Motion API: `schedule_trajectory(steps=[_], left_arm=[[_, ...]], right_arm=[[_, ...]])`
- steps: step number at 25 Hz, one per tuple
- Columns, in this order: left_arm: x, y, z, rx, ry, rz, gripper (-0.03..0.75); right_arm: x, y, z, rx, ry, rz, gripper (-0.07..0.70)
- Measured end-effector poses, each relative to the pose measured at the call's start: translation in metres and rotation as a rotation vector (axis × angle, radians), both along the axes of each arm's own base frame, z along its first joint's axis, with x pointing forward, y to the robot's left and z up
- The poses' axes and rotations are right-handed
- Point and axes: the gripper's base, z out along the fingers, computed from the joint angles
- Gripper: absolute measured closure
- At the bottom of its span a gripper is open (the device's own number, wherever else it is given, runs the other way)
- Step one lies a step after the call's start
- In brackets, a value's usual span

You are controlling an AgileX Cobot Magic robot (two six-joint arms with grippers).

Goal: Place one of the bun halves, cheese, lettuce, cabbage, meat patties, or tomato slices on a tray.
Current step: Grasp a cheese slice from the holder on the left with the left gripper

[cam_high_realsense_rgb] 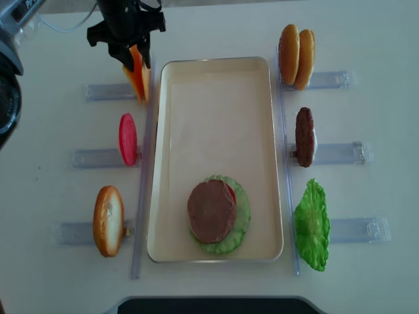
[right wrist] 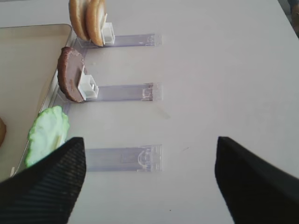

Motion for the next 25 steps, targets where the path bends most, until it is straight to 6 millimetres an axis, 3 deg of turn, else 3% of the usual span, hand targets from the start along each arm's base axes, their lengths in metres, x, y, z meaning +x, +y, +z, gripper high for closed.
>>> schedule_trajectory(steps=[4, 10, 25], left_arm=[[-0.0001, 0.0002, 0.0, 0.005, 0.001, -0.013, 0.489], [-0.0001, 0.0006, 0.0, 0.016, 0.001, -0.049, 0.678], [-0.0008, -0.0018, 0.0014, -0.011, 0.001, -0.06, 0.694]], right_arm=[[0.0, 0.0, 0.0, 0.0, 0.0, 0.0, 0.09], [0.0, 0.0, 0.0, 0.0, 0.0, 0.0, 0.09], [0.0, 0.0, 0.0, 0.0, 0.0, 0.0, 0.09]])
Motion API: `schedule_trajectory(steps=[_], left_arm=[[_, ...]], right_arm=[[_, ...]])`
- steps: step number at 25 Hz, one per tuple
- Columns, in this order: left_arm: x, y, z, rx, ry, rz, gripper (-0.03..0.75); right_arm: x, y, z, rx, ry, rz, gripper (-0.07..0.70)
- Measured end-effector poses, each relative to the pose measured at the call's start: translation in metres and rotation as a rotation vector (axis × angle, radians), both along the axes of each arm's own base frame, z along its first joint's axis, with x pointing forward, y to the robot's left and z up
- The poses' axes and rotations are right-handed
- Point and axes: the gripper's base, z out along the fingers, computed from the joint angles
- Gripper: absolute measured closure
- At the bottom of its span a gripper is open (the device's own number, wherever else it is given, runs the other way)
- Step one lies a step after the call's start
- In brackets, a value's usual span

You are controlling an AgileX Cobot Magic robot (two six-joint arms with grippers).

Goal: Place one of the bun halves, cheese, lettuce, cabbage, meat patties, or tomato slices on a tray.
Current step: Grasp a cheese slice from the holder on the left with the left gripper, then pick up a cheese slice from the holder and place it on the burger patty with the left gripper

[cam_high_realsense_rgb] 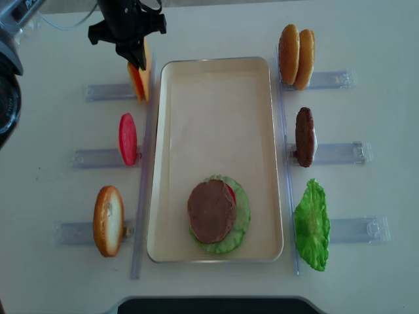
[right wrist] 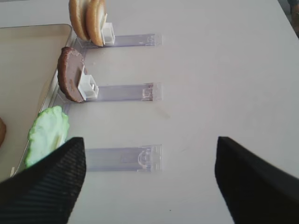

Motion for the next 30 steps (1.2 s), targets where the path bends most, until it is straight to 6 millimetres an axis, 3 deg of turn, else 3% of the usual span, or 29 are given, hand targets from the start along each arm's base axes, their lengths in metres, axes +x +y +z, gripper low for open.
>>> schedule_trajectory(steps=[3, 10, 15, 24, 30], left_arm=[[-0.001, 0.0, 0.01, -0.011, -0.022, 0.001, 0.694], [-0.008, 0.0, 0.059, -0.055, -0.123, 0.003, 0.694], [-0.015, 0.002, 0.083, -0.068, -0.172, 0.002, 0.694], [-0.024, -0.007, 0.092, -0.103, -0.177, -0.022, 0.694], [-0.063, -0.008, 0.098, -0.058, -0.145, -0.036, 0.694]], right_arm=[[0.0, 0.0, 0.0, 0.0, 0.0, 0.0, 0.09], [0.0, 0.0, 0.0, 0.0, 0.0, 0.0, 0.09], [0.0, 0.0, 0.0, 0.0, 0.0, 0.0, 0.09], [0.0, 0.0, 0.0, 0.0, 0.0, 0.0, 0.09], [0.0, 0.0, 0.0, 0.0, 0.0, 0.0, 0.09]])
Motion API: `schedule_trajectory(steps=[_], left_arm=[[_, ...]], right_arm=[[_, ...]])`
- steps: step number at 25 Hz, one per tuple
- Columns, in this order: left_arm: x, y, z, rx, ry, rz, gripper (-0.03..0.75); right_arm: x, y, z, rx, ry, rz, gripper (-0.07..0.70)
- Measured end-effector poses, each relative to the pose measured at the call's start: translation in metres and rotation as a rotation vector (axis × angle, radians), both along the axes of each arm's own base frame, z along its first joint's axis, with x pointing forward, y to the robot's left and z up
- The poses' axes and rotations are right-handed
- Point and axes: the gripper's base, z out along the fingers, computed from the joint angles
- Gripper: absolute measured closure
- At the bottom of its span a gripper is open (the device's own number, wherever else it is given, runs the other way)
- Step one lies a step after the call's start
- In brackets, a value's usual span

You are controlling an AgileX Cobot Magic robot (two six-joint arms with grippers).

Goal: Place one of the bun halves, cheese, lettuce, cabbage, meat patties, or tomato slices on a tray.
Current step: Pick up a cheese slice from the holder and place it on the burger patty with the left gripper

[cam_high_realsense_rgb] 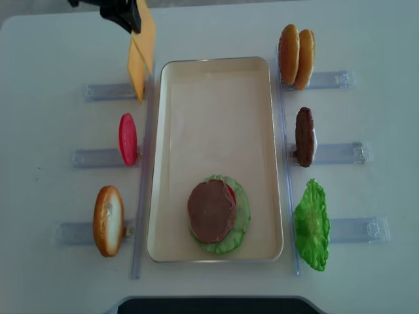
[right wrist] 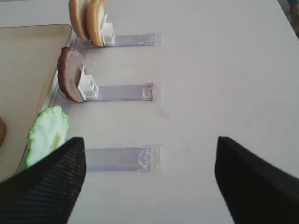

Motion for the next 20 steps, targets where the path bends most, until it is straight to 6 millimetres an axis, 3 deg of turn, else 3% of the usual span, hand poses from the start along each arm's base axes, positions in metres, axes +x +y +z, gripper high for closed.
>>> schedule_trajectory(steps=[5, 12, 20], left_arm=[[-0.053, 0.019, -0.003, 0.032, 0.059, 0.074, 0.694], [-0.131, 0.044, 0.014, -0.014, 0.023, 0.155, 0.694], [-0.183, 0.057, 0.024, -0.096, -0.03, 0.176, 0.694]], right_arm=[[0.0, 0.0, 0.0, 0.0, 0.0, 0.0, 0.09], [0.0, 0.0, 0.0, 0.0, 0.0, 0.0, 0.09], [0.0, 0.0, 0.0, 0.0, 0.0, 0.0, 0.09]])
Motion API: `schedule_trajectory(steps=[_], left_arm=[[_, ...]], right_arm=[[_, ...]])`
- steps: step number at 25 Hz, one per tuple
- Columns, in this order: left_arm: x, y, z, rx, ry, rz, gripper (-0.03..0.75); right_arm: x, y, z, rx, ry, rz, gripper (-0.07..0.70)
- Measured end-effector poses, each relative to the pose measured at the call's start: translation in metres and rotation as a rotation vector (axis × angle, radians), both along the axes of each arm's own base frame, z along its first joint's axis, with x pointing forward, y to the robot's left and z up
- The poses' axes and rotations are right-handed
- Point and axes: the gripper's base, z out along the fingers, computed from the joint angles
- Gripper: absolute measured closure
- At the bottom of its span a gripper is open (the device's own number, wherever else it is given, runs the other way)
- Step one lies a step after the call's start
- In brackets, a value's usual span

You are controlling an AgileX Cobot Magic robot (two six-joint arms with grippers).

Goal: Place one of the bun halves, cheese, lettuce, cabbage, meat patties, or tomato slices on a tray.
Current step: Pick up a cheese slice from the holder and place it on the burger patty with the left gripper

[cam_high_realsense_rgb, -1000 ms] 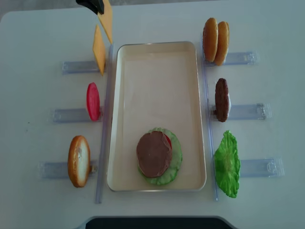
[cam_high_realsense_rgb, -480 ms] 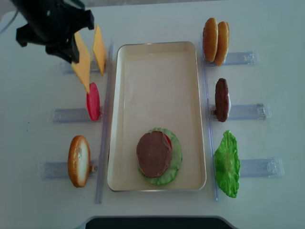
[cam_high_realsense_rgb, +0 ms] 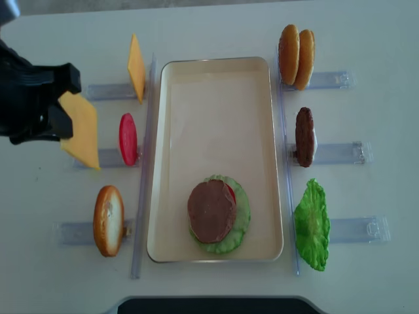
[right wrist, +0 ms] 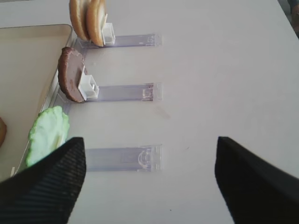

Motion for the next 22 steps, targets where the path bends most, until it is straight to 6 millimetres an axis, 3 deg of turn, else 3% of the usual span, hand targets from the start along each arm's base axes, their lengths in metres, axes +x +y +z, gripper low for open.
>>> schedule_trajectory(steps=[4, 14, 22], left_arm=[[-0.013, 0.002, -0.005, -0.018, 0.009, -0.001, 0.694], [-0.019, 0.0, -0.023, -0.042, 0.082, -0.016, 0.694], [-0.014, -0.027, -0.022, -0.292, -0.03, -0.21, 0.694]], right_arm=[[0.0, 0.0, 0.0, 0.0, 0.0, 0.0, 0.09], [0.0, 0.0, 0.0, 0.0, 0.0, 0.0, 0.09], [0.0, 0.0, 0.0, 0.0, 0.0, 0.0, 0.09]])
